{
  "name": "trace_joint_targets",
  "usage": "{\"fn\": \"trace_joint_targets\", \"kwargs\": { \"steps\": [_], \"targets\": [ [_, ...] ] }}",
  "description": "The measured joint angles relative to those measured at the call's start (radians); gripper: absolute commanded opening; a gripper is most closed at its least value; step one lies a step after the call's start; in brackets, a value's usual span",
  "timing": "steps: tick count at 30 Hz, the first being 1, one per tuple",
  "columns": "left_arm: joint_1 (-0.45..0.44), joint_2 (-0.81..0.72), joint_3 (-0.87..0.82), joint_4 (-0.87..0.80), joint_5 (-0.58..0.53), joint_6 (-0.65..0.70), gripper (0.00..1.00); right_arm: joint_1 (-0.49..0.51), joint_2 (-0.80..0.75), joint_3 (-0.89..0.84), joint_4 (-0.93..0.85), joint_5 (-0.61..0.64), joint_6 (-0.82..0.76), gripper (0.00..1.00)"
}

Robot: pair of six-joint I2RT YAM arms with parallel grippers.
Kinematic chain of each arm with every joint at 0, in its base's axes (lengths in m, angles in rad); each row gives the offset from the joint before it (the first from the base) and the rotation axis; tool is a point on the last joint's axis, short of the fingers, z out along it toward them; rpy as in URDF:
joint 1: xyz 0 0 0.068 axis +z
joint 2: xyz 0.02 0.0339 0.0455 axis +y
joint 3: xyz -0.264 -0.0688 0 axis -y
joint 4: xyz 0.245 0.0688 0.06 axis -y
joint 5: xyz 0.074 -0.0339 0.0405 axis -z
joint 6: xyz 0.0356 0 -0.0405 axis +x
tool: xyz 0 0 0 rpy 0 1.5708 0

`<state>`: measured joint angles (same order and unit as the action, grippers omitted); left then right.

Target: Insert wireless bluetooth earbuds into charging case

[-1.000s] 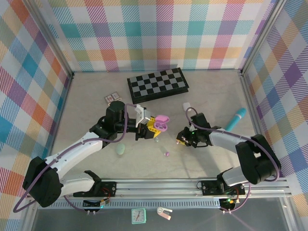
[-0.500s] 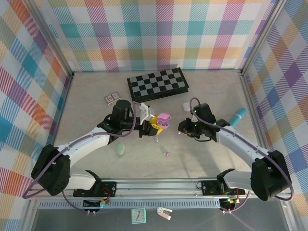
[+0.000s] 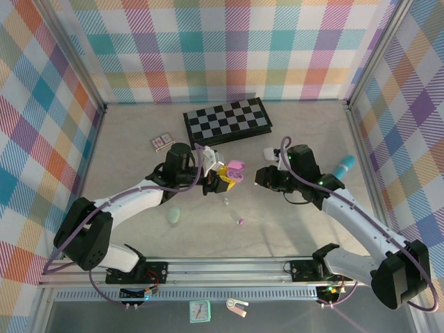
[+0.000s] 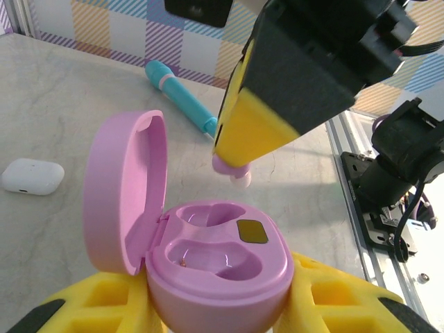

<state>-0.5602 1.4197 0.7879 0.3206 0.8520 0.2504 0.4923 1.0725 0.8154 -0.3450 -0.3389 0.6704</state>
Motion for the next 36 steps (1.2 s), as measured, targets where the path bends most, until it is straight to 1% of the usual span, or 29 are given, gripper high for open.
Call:
{"fn": "trace_joint_targets", "kwargs": {
  "steps": [7,16,23,31,36],
  "targets": [
    [0.003,0.0,0.0,0.001,0.018,-0.003,0.21,0.005,-0.043,0.0,0.098,-0.062,-0.033,0.21],
    [0.003,0.0,0.0,0.05,0.061,-0.045,0.21,0.052,-0.001,0.052,0.159,-0.119,-0.085,0.21],
    [0.003,0.0,0.0,0.098,0.083,-0.084,0.21,0.073,0.027,0.056,0.18,-0.123,-0.102,0.21],
    [0.003,0.0,0.0,0.105,0.099,-0.106,0.21,0.079,0.029,0.056,0.188,-0.117,-0.111,0.2],
    [0.005,0.0,0.0,0.127,0.108,-0.113,0.21,0.085,0.029,0.056,0.186,-0.092,-0.119,0.2]
  ]
}}
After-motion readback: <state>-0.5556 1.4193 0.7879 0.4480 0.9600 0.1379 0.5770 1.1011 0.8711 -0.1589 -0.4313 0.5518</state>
